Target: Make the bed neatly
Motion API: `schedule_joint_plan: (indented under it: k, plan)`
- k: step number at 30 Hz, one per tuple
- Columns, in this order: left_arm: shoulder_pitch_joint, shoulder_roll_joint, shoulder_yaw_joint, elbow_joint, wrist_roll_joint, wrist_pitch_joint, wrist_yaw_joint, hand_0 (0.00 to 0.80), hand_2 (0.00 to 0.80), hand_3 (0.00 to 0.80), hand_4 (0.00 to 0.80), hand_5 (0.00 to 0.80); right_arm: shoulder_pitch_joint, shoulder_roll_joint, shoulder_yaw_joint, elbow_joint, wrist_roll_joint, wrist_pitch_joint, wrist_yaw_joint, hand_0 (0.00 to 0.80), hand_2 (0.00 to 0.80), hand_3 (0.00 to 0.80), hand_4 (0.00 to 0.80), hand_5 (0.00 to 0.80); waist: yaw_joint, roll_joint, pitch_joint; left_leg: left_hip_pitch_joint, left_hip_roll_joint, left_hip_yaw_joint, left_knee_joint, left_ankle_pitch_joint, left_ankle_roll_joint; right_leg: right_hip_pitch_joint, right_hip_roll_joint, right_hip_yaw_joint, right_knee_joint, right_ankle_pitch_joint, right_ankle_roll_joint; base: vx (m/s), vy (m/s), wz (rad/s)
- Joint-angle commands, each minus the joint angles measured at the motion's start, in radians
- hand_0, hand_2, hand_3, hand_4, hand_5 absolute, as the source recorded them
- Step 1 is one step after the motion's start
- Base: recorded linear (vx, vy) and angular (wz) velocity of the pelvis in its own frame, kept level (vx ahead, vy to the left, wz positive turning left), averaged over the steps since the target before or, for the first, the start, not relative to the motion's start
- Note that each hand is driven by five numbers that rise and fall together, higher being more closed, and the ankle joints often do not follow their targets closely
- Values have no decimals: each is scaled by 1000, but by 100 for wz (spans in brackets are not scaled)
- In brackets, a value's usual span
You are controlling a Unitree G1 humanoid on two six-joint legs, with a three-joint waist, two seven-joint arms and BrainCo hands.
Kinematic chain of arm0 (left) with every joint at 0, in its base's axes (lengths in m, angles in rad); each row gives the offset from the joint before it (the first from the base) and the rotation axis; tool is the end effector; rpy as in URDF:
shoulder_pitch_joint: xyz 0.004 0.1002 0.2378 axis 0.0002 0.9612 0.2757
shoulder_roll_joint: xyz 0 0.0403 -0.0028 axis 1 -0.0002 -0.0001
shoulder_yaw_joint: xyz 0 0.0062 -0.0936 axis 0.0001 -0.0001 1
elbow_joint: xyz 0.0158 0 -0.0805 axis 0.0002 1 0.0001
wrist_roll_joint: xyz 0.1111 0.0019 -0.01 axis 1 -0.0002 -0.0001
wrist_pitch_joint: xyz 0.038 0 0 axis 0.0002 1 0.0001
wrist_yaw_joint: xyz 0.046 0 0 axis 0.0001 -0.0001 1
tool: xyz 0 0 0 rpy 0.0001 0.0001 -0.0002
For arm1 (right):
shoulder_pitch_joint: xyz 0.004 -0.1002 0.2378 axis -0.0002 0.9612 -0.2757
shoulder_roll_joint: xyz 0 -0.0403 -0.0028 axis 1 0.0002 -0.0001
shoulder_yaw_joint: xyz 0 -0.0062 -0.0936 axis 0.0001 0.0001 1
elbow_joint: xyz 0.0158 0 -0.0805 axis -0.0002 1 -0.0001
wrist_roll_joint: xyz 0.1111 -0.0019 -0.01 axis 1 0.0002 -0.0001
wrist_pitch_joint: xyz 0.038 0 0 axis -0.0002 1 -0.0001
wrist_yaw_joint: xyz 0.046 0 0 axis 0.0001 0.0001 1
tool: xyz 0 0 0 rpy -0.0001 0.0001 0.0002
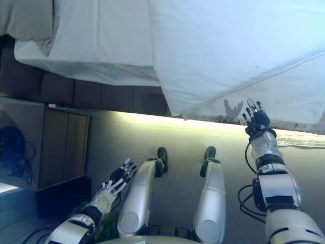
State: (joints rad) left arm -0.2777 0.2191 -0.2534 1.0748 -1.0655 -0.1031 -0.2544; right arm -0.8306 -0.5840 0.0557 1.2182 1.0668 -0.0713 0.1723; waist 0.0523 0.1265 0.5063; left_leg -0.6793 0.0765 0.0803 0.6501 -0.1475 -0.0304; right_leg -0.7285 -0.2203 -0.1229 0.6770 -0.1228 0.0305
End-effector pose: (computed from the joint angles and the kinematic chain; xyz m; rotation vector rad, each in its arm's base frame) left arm 0.1993 0.1919 -0.0691 -0.6836 0.5936 0.0982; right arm 0.3171 -0.2974 0.1031 0.5538 0.0478 -0.2840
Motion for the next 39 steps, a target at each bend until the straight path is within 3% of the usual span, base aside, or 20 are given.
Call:
schedule_joint_plan:
  k: [1, 12, 16, 26, 31, 32, 33, 34, 39]
  plan:
    - [41, 52, 7, -44, -33, -18, 1, 0, 0, 0, 0, 0, -63, -72, 22, -59, 30, 9, -1, 0, 0, 0, 0, 0, 23, -22, 13, -6, -13, -42, -28, 31, 23, 41, -29, -2, -2, 19, 21, 32, -27, 3]
    - [99, 70, 14, -108, -70, -25, -18, 0, 0, 0, 0, 0, -183, -160, 62, -84, 12, 100, -10, 0, 0, 0, 0, 0, 50, -4, 14, -30, -15, -56, -67, 66, 22, 8, -22, -10, 11, 10, 14, 59, -13, 5]
    - [127, 69, 19, -120, -70, -24, -9, 0, 0, 0, 0, 0, -236, -181, 66, -81, 71, 140, 0, 0, 0, 0, 0, 0, 63, 9, 14, -39, -22, -63, -79, 78, 22, -7, -19, -10, 22, 2, 9, 70, -4, 5]
    - [185, 80, 31, -156, -48, -10, -24, 0, 0, 0, 0, 0, -301, -203, 99, -135, 82, 140, -14, 0, 0, 0, 0, 0, 80, 20, 14, -48, -27, -75, -118, 105, 19, -27, -7, -14, 15, 1, 2, 17, -2, 1]
    - [199, 78, 19, -174, -40, -16, -40, 0, 0, 0, 0, 0, -288, -201, 87, -159, 86, 81, 28, 0, 0, 0, 0, 0, 82, 22, 14, -43, -29, -80, -122, 107, 17, -21, -5, -17, 11, 0, 0, 0, 0, 0]
    - [201, 77, 17, -176, -40, -17, -41, 0, 0, 0, 0, 0, -286, -200, 85, -161, 86, 73, 33, 530, 530, 530, 530, 530, 82, 23, 14, -40, -29, -79, -123, 108, 17, -18, -4, -18, 9, 0, 0, 0, 0, 0]
    - [203, 77, 15, -176, -44, -18, -41, 0, 0, 0, 0, 0, -281, -199, 80, -165, 74, 49, 40, 693, 693, 693, 693, 693, 81, 23, 14, -37, -29, -79, -123, 106, 17, -15, -3, -18, 7, 0, 0, 0, 0, 0]
    - [203, 77, 16, -175, -45, -19, -42, 0, 0, 0, 0, 0, -281, -199, 78, -172, 69, 32, 51, 800, 800, 800, 800, 800, 81, 22, 14, -32, -30, -78, -125, 106, 16, -10, -3, -20, 4, 0, 0, 0, 0, 0]
    - [205, 78, 19, -179, -50, -13, -42, 0, 0, 0, 0, 0, -273, -203, 74, -193, 52, 13, 59, 800, 800, 800, 800, 800, 77, 20, 14, -13, -32, -76, -129, 105, 14, 13, -3, -22, -7, 2, 0, 8, 14, -6]
